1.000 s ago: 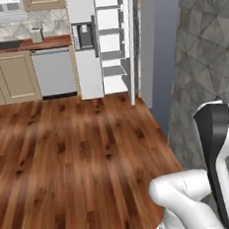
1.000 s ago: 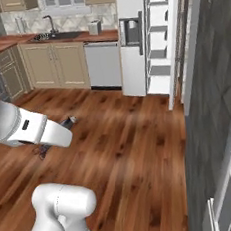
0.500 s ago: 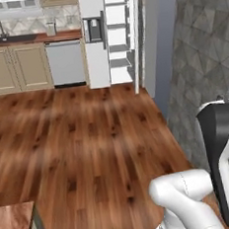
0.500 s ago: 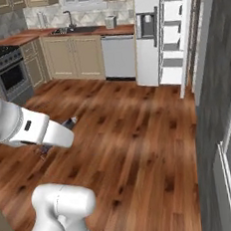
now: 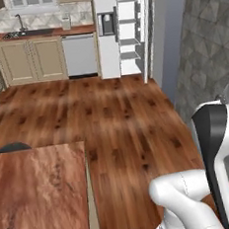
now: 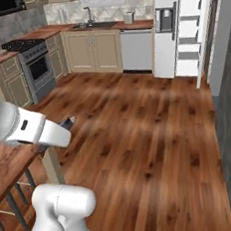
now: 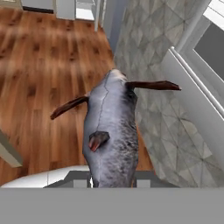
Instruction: Take the cheese, fish, and squash from the fridge and place them on the plate on the dining counter to create an appetizer plate.
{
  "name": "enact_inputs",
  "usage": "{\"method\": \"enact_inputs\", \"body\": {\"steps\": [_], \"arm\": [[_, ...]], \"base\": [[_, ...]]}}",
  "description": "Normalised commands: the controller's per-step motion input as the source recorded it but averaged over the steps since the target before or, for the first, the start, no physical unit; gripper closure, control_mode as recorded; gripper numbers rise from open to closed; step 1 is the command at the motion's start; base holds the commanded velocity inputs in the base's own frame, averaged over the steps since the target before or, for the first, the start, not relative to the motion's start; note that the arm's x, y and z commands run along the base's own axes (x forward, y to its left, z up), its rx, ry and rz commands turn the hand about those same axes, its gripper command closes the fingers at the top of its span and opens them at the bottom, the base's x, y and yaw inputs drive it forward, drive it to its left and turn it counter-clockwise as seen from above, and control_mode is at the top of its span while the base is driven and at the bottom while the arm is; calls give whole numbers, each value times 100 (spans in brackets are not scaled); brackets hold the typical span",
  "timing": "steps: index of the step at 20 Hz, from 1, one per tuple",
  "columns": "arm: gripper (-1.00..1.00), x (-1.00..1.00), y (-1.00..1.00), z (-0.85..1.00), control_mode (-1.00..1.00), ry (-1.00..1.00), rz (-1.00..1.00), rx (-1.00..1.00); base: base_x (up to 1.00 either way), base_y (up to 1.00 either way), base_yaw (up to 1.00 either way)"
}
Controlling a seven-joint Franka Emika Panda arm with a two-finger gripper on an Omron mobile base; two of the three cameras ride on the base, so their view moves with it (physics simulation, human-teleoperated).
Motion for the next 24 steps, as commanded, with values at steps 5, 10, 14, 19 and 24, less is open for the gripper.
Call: {"method": "enact_inputs", "body": {"steps": [5, 10, 14, 19, 24], "arm": [[100, 0, 0, 0, 100, 0, 0, 0], [100, 0, 0, 0, 100, 0, 0, 0], [100, 0, 0, 0, 100, 0, 0, 0], [100, 0, 0, 0, 100, 0, 0, 0], [100, 0, 0, 0, 100, 0, 0, 0]], "base": [[-100, 17, 5], [-100, 16, 4], [-100, 27, 3], [-100, 31, 3], [-100, 33, 2]]}}
